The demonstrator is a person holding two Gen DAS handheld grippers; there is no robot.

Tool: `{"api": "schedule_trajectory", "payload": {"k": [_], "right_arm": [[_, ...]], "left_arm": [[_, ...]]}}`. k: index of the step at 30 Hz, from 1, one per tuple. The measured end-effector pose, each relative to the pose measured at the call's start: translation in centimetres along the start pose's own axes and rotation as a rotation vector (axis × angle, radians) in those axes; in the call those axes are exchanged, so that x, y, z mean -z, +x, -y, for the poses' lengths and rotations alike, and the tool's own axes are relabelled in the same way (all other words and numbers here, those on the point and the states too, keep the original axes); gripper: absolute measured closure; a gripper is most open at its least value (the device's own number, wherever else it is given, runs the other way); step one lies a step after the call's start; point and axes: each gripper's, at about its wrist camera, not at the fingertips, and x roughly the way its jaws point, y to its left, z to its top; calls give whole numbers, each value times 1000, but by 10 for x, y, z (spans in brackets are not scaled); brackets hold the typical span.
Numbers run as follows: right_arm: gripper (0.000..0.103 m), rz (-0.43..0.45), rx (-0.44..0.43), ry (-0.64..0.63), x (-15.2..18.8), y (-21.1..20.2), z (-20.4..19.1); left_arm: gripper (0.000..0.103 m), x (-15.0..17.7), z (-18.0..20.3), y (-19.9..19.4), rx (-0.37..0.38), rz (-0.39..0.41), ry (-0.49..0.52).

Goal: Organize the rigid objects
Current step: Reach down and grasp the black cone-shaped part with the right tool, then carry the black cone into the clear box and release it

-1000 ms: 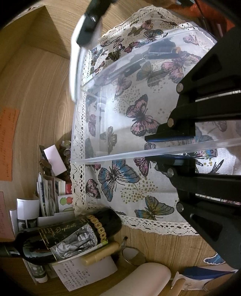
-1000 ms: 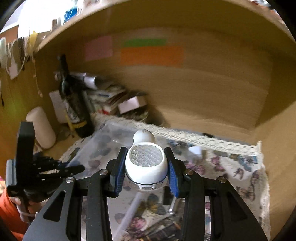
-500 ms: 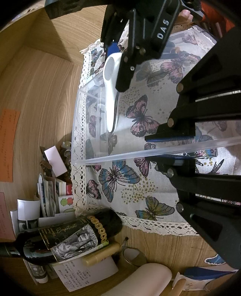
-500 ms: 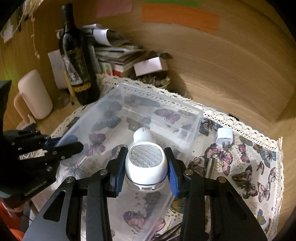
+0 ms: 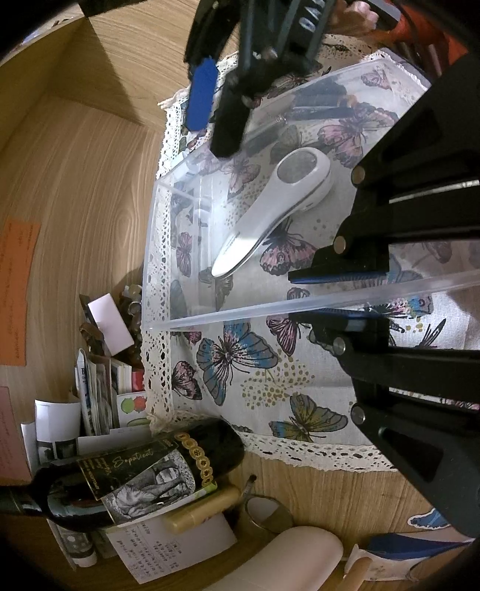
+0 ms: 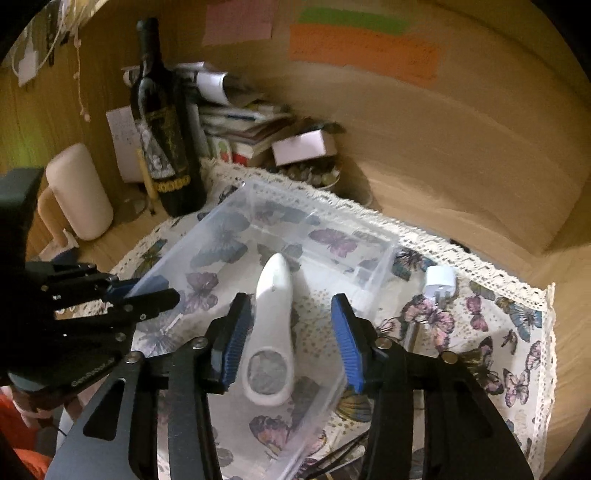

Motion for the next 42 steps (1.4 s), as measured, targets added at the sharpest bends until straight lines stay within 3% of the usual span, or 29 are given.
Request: {"api": "schedule_trajectory", "payload": {"k": [10,15,24,36,37,40,42], "right_arm": [[43,98,117,121,4,-35,52],[41,91,196,206,14,-39,90],[41,-37,268,326,41,-2,144],[41,-203,277,383,69,51,174],[42,-211,274,388,70,54,176],[67,-234,245,400,72,63,181],[71,-225,250,397,71,64,182]], "left_arm": [[90,0,0,0,0,0,0],[90,0,0,0,0,0,0],[90,0,0,0,0,0,0],[90,0,0,0,1,0,0],[90,0,0,0,1,0,0],[90,0,0,0,0,1,2],[90,0,0,0,-1,1,4]]}}
